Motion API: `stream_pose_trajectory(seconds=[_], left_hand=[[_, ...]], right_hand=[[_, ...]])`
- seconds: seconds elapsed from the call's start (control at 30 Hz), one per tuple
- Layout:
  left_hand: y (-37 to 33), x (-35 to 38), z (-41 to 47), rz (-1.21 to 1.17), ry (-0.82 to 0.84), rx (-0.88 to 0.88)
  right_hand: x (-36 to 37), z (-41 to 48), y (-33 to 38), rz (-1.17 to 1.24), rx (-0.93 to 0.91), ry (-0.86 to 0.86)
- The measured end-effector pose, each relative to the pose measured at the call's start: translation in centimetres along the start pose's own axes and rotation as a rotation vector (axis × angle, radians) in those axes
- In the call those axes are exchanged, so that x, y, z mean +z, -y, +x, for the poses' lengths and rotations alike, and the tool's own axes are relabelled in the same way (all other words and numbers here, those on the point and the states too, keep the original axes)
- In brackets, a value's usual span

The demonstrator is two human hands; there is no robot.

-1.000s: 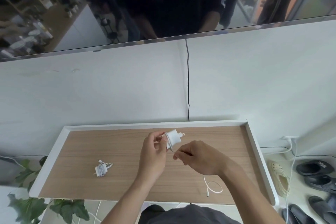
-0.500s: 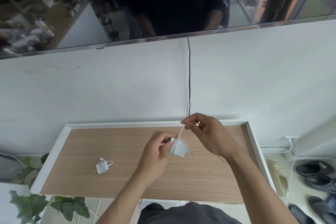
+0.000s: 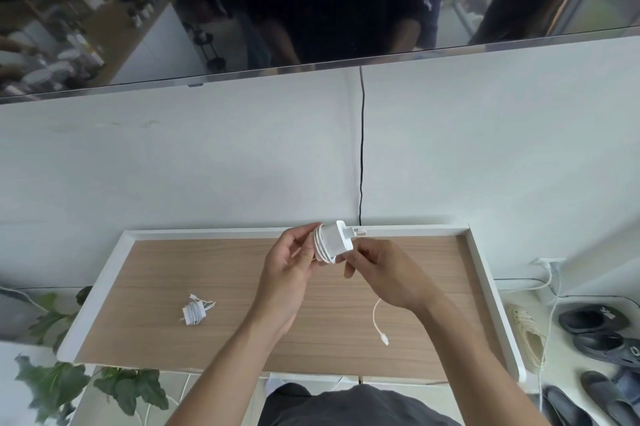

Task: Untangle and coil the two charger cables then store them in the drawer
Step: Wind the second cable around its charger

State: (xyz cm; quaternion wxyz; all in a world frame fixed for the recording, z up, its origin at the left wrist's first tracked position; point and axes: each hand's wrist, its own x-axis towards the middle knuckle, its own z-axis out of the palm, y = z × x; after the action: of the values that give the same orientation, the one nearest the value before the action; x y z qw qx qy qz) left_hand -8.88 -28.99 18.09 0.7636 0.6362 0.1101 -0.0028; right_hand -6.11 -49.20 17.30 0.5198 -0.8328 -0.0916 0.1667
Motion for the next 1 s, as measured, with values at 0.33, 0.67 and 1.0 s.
stream_pose_trajectory(seconds=[0.33, 0.67, 1.0], left_hand=[[0.0, -1.1, -0.3, 0.666, -0.143, 0.316], [-0.6, -1.9, -0.9, 0.744, 0.095, 0.406], [-1.2, -0.1, -1.5, 0.128, 0.143, 0.034]], right_hand=[[0.3, -1.5, 1.9, -0.086, -0.048, 0.181], [-2.3, -1.3, 3.4, 0.036, -0.075, -0.024], [-1.6, -0.4, 1.2, 0.276, 0.078, -0.123]])
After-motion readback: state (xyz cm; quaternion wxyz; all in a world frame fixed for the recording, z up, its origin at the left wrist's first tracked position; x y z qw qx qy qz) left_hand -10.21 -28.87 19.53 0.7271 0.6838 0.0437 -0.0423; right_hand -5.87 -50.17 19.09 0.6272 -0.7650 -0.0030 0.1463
